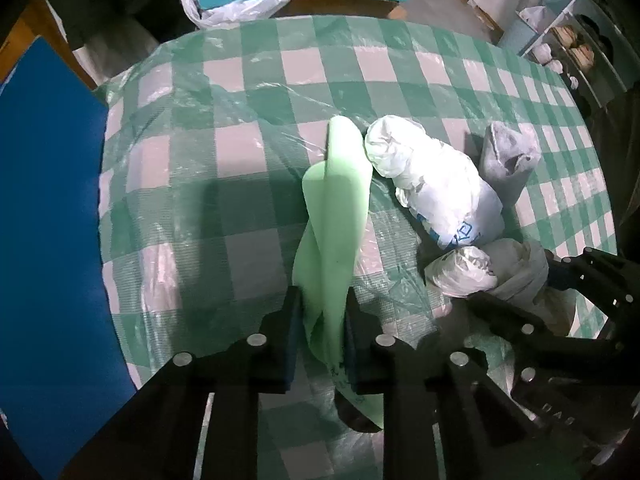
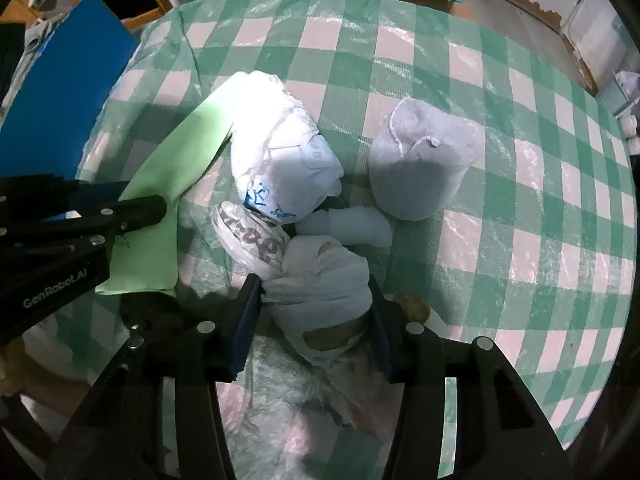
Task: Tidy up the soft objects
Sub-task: 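Grasp the light green strip with the left tool while the right tool grasps the white wrapped bundle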
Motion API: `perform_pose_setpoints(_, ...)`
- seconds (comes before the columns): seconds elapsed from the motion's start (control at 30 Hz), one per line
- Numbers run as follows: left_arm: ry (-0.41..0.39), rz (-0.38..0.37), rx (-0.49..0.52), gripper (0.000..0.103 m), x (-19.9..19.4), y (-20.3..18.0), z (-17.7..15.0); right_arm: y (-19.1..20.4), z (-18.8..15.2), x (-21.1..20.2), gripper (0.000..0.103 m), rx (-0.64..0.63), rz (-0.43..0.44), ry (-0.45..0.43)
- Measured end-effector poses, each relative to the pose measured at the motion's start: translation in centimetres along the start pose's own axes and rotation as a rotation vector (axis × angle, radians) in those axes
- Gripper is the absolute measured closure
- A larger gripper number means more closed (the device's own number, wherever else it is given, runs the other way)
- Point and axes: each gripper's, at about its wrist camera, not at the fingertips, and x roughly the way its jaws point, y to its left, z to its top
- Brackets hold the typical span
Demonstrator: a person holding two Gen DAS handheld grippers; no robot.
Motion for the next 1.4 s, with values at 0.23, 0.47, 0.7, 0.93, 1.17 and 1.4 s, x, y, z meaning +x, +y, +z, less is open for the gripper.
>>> perform_pose_setpoints(0.23, -0.034, 0.009, 0.006, 0.089, -1.8, 0.7, 0.0, -0.3, 0.1, -2.2, 0.055, 0.02, 0.015, -0.032)
perform_pose_setpoints(0.47, -0.088, 0.03, 0.033, 0.09, -4.3, 1.1, -1.0, -0.2, 0.0, -4.5, 0.055, 0.036, 0.024, -0.077)
perform_pose_setpoints(0.7, -0.052, -0.037, -0.064, 0.055, -3.6, 3.1, -0.5, 0.8, 0.6, -6.0, 0.055, 0.045, 0.023, -0.12)
perform_pose_setpoints(0.93, -0.042, 0.002, -0.093, 0.044, -2.4, 4.0, -0.2, 0.9, 0.2, -6.7, 0.055, 0.046, 0.034, -0.135)
perform_pose_setpoints(1.17, -0.009, 0.003, -0.065, 0.032, -1.1, 2.8, 0.5, 0.0, 0.4, -6.1, 0.055, 0.062, 0.032, -0.122)
perform_pose_setpoints(1.4, -0.005, -0.002, -0.03, 0.031, -0.6, 1.2, 0.9, -0.8, 0.5, -5.5, 0.055, 0.077, 0.043, -0.112)
